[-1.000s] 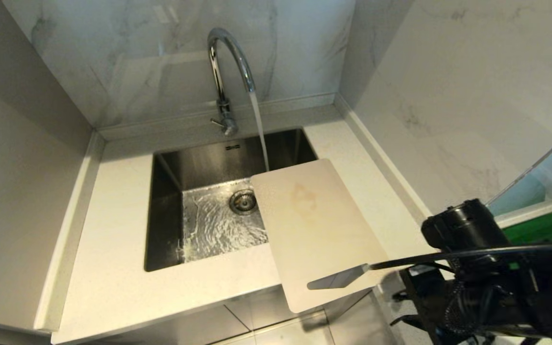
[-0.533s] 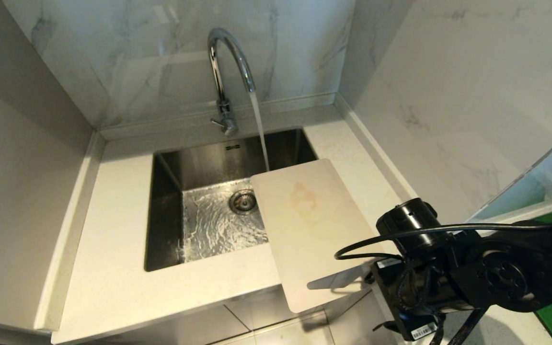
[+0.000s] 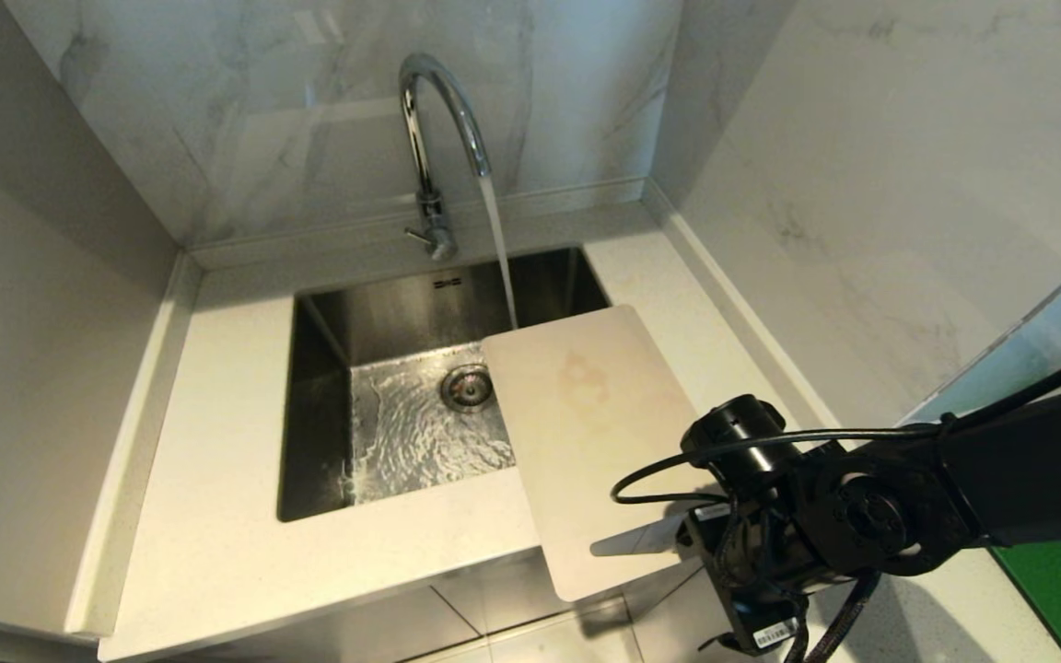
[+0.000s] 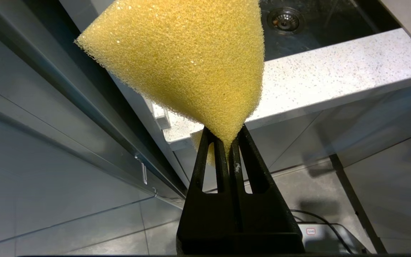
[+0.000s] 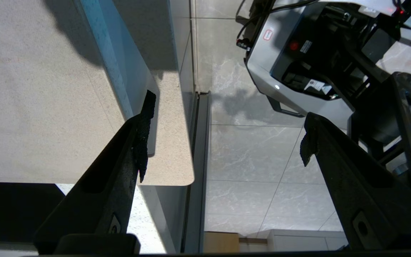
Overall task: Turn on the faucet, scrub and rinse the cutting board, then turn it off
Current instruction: Pick up the cutting board
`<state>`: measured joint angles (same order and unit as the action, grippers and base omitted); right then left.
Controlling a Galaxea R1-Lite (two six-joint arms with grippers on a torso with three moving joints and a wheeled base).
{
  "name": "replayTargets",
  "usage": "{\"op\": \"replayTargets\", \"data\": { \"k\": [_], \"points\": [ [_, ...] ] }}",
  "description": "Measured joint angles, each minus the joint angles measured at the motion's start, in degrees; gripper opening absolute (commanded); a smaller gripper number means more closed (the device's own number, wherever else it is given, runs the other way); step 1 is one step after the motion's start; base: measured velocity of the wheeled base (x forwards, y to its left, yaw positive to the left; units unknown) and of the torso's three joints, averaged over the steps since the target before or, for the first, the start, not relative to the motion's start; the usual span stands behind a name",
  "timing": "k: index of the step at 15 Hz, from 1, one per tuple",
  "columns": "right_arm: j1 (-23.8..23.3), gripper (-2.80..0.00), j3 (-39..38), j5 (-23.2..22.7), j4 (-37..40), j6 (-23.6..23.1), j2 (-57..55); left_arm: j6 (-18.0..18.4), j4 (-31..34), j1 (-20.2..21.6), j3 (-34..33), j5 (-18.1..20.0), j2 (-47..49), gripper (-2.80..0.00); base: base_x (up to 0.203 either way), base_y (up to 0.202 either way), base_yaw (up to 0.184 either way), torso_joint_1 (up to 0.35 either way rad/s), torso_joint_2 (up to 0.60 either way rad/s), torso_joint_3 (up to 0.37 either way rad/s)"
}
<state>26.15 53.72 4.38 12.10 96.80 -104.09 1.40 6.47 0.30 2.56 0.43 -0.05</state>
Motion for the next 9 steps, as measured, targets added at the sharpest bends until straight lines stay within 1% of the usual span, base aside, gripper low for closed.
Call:
{"op": "replayTargets", "data": {
  "k": [9],
  "points": [
    [0.9, 0.0, 2.5, -0.1, 0.0, 0.6, -4.6, 0.0, 0.0, 0.0, 0.0, 0.0, 0.0, -2.8, 0.0, 0.0, 0.0, 0.0, 0.0, 0.0]
  ]
}}
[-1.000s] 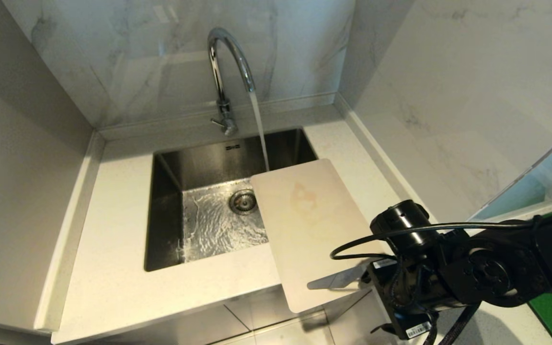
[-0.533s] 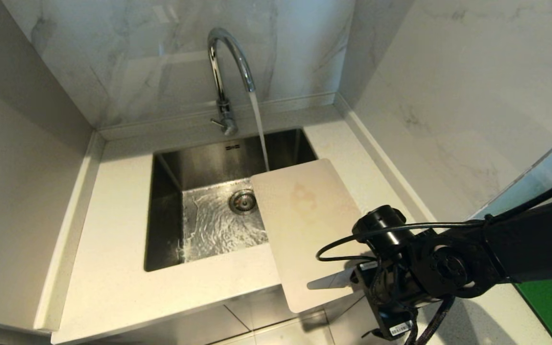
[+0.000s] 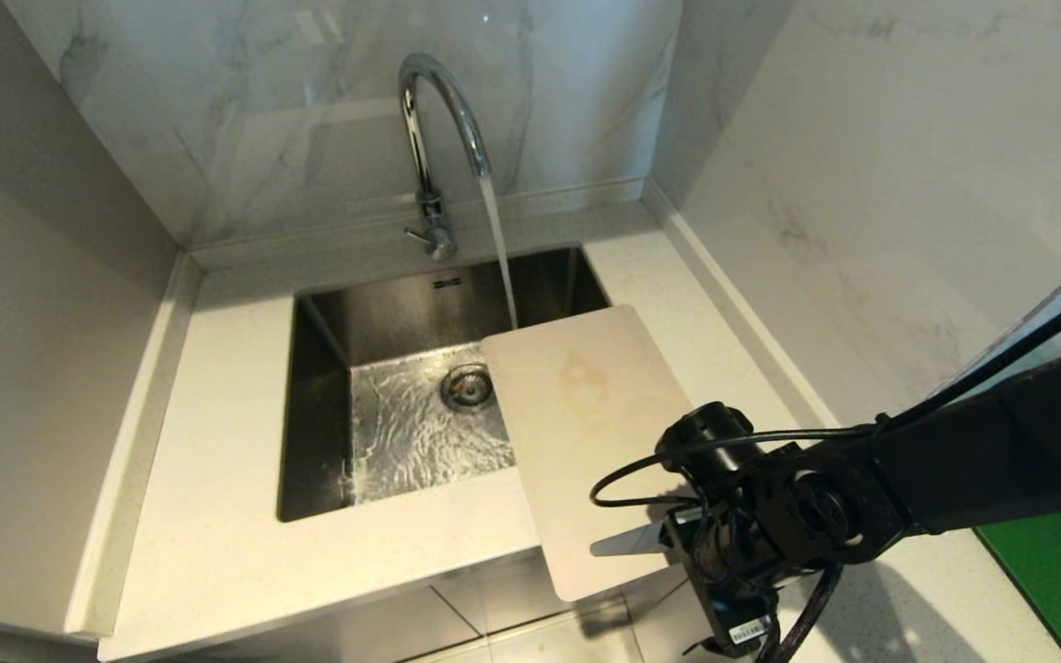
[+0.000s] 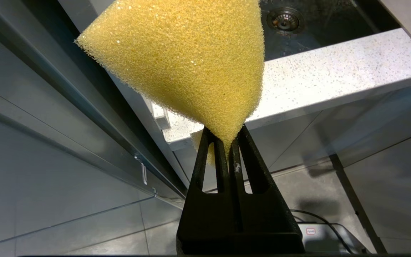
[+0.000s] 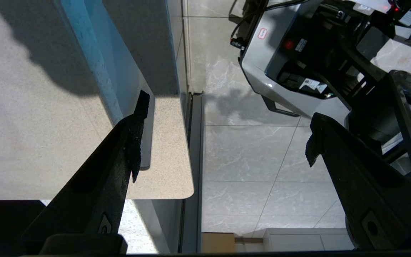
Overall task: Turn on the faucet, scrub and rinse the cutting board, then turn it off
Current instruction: Pick up the cutting board
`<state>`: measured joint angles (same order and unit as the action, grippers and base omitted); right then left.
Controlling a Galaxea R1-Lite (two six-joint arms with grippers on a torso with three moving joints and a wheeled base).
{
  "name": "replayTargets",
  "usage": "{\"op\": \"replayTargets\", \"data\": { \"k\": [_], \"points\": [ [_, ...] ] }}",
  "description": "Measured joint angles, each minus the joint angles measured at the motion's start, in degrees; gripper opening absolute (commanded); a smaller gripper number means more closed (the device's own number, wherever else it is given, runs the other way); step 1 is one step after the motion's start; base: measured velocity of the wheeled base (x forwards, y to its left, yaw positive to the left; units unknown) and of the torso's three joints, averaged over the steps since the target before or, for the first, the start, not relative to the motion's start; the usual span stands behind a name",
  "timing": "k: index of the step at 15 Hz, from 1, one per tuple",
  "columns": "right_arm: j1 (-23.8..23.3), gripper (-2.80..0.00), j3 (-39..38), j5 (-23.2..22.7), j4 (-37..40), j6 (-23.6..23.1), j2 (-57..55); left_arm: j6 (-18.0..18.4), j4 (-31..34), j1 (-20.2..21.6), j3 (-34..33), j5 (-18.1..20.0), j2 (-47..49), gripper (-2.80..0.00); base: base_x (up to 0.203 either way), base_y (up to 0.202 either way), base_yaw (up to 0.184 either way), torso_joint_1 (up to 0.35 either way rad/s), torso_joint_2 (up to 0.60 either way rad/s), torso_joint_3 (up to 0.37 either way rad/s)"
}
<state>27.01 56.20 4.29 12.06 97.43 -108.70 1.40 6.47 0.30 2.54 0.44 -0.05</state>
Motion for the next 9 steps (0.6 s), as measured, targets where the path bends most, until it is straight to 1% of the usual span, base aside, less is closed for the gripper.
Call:
{"op": "replayTargets", "data": {
  "k": [9],
  "points": [
    [-0.1, 0.0, 0.0, 0.0, -2.7, 0.0, -2.7, 0.0, 0.0, 0.0, 0.0, 0.0, 0.0, -2.8, 0.0, 0.0, 0.0, 0.0, 0.0, 0.0]
  ]
}}
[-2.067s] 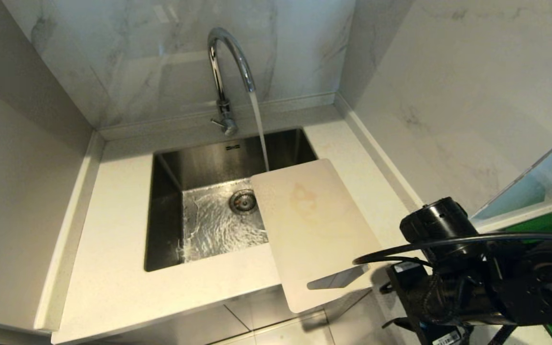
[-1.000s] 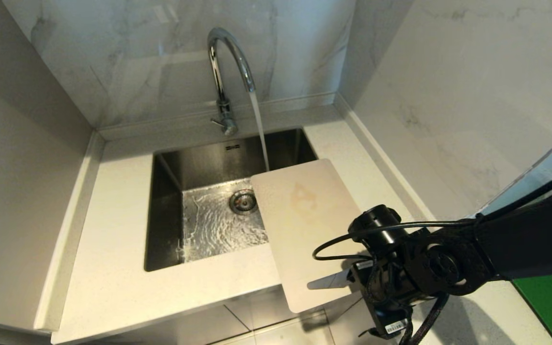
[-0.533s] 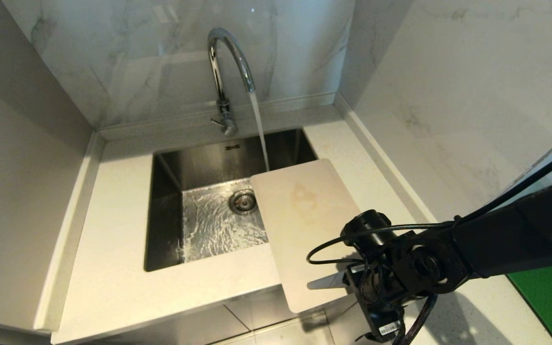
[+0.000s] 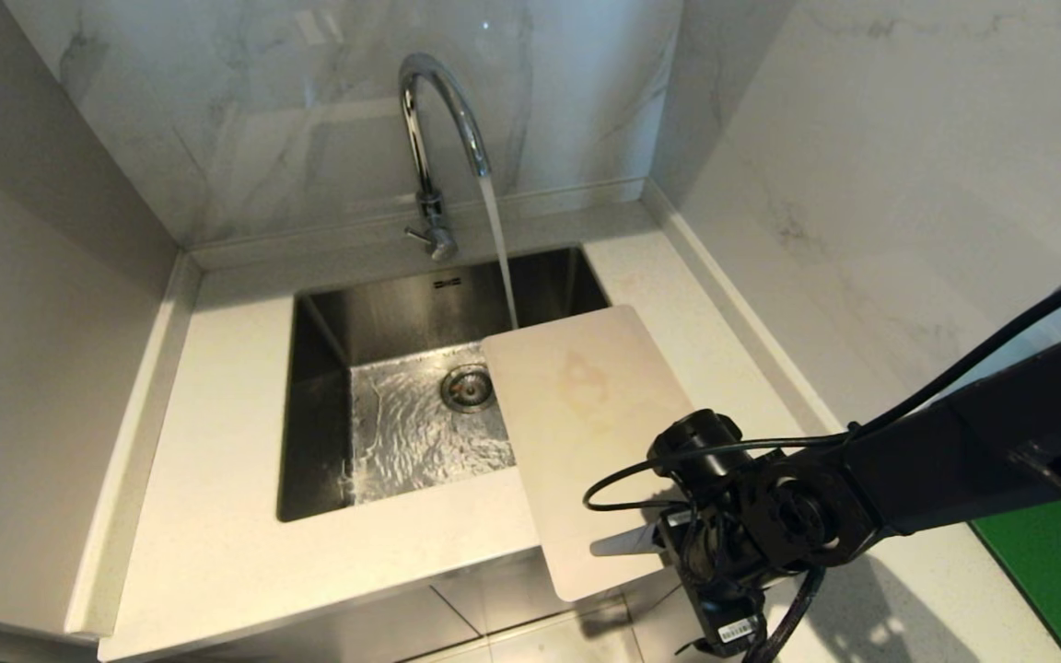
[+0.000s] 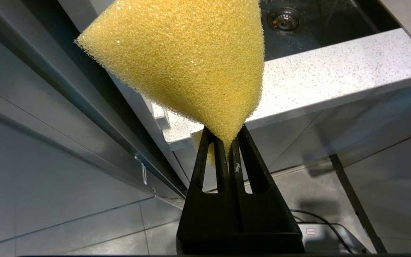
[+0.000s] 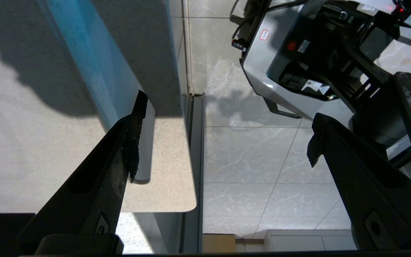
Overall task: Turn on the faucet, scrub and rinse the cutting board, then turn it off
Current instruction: Pick up the cutting board
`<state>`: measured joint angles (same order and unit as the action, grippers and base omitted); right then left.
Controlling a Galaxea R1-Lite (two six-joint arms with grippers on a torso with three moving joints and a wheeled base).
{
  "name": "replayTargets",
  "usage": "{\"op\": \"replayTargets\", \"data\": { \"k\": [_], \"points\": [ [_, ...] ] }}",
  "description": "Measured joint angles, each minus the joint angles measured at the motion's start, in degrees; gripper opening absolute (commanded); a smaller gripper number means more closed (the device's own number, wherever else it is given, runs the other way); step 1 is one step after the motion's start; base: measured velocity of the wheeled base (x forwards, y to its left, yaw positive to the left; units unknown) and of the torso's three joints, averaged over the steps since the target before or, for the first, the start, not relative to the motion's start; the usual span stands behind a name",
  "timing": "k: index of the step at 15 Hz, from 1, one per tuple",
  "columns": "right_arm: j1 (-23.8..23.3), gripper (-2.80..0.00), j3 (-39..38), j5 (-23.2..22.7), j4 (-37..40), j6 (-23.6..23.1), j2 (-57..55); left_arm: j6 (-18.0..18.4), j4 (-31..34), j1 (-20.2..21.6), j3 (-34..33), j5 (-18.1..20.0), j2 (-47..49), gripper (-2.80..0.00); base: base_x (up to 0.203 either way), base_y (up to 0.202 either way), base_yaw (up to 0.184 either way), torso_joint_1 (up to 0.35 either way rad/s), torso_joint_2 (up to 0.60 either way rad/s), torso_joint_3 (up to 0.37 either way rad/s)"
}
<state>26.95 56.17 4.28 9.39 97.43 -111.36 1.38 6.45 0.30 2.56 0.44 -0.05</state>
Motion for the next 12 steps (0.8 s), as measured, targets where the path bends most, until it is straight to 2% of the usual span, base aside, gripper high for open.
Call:
{"op": "replayTargets", "data": {
  "k": [12],
  "points": [
    [-0.1, 0.0, 3.3, 0.4, -0.7, -0.5, -6.5, 0.0, 0.0, 0.0, 0.0, 0.0, 0.0, -2.8, 0.0, 0.0, 0.0, 0.0, 0.0, 0.0]
  ]
}}
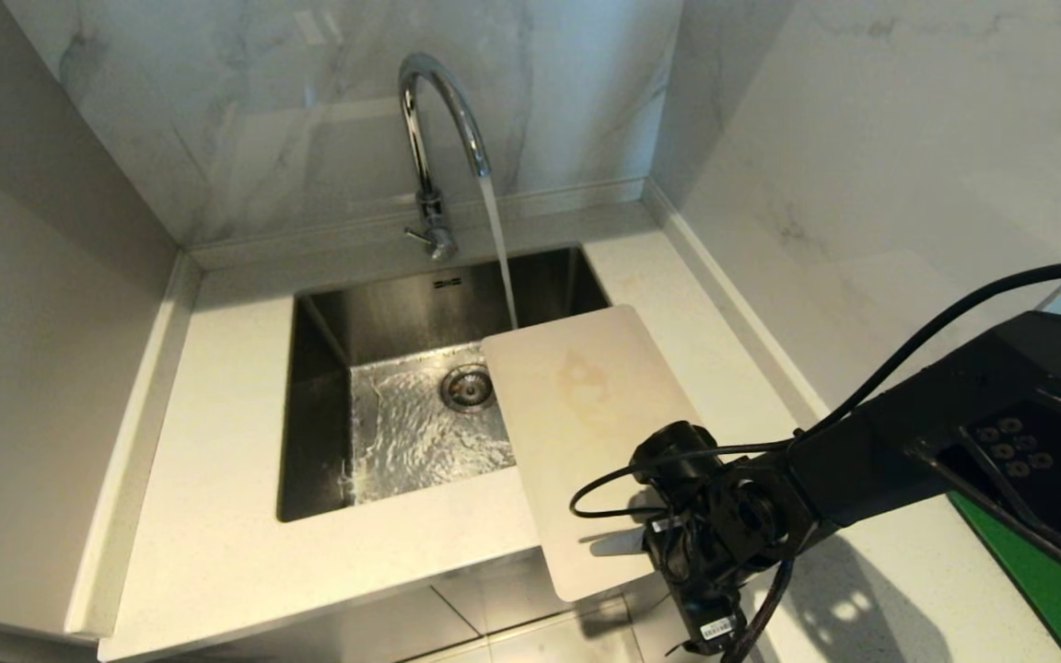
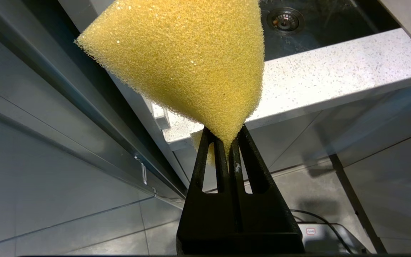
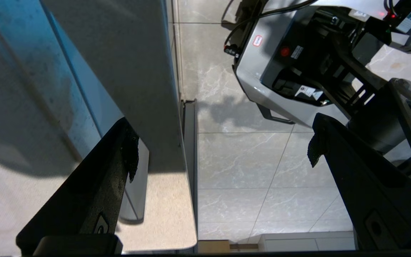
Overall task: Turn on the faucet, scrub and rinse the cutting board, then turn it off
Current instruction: Pick up the cutting board
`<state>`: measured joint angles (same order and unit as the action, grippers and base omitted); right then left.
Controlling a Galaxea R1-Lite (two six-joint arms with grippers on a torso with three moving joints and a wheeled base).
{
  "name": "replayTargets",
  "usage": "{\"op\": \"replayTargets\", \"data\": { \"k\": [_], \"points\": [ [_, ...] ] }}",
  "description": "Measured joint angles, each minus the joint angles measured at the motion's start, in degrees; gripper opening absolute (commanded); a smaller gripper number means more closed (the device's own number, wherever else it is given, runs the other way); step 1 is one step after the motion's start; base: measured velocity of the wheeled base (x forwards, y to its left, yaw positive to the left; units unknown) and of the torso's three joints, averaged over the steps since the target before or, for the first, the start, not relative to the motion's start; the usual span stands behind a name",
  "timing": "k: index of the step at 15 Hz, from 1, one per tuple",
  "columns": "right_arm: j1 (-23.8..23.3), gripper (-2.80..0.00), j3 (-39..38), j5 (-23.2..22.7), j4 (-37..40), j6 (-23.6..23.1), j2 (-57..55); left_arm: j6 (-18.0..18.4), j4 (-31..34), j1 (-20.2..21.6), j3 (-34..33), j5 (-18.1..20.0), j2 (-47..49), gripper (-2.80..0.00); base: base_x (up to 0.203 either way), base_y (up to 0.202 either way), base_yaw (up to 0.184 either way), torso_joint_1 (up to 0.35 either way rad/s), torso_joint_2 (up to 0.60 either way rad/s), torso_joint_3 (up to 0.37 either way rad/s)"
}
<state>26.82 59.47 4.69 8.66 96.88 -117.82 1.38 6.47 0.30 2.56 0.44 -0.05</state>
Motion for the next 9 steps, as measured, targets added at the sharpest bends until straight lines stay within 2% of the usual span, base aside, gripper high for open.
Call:
{"op": "replayTargets", "data": {
  "k": [9],
  "points": [
    [0.0, 0.0, 5.0, 2.0, 5.6, 0.1, -5.0, 0.0, 0.0, 0.0, 0.0, 0.0, 0.0, -2.8, 0.0, 0.0, 0.0, 0.0, 0.0, 0.0]
  ]
}}
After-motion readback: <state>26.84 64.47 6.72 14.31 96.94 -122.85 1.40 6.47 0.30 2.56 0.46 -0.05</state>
